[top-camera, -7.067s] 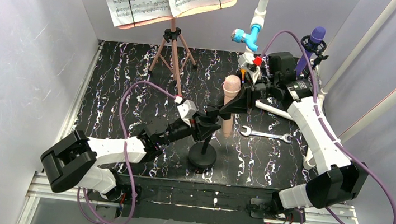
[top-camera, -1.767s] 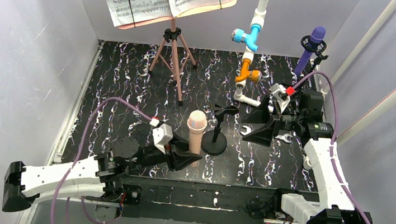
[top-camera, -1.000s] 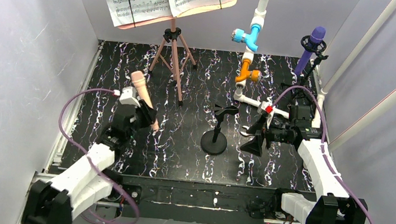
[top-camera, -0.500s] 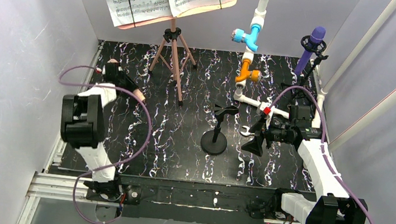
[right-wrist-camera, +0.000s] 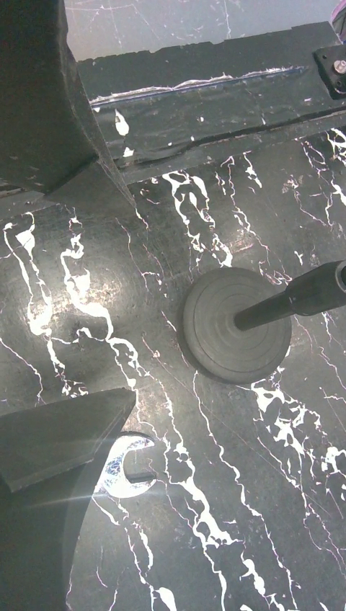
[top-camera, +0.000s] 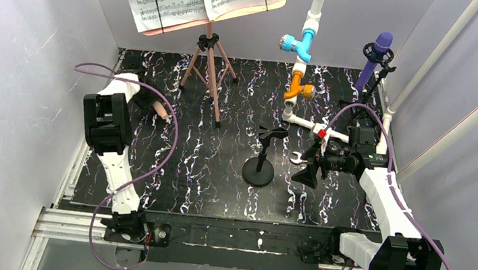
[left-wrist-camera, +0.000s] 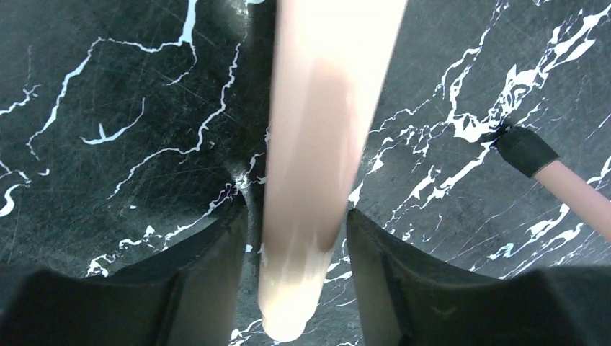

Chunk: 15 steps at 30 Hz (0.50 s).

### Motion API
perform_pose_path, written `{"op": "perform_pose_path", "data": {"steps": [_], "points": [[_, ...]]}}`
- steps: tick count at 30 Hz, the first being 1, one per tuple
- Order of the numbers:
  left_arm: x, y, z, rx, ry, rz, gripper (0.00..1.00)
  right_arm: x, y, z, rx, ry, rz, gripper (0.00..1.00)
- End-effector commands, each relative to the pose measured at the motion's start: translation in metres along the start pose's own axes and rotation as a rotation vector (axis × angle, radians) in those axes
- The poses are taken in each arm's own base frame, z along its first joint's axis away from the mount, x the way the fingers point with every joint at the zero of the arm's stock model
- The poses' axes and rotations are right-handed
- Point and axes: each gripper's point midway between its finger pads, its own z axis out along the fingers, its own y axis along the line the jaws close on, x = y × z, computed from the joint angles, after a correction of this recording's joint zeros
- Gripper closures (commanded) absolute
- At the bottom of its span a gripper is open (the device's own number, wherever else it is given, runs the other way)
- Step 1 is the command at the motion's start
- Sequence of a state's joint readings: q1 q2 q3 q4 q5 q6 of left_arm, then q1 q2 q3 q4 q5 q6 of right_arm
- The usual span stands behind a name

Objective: Pack up the instrument practice props
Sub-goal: Place the microphone at the center of the board.

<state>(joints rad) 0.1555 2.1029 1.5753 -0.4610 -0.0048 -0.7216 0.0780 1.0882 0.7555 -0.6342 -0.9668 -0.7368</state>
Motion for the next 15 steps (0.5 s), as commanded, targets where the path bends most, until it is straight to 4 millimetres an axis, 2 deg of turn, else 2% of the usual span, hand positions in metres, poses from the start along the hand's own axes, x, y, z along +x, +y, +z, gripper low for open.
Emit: {"op": "perform_pose_path", "data": {"steps": [1,3,9,12,15], "points": [[0.007,0.027,-0.013,-0.101,0.037,-0.002,0.43,-0.003,0.001,-0.002,0.002,-0.008,-0.024,0.02],[0.006,0.028,-0.016,-0.098,0.032,-0.009,0.38,-0.004,0.000,-0.002,0.006,-0.007,-0.028,0.02],[0.007,0.029,-0.036,-0.064,0.008,-0.028,0.32,-0.002,0.000,-0.002,0.013,-0.004,-0.030,0.02],[0.009,0.031,-0.048,-0.030,-0.007,-0.041,0.31,-0.002,0.000,-0.002,0.014,-0.004,-0.032,0.02],[0.011,0.026,-0.064,0.032,-0.020,-0.025,0.26,-0.002,0.001,-0.002,0.013,-0.006,-0.033,0.02]]}}
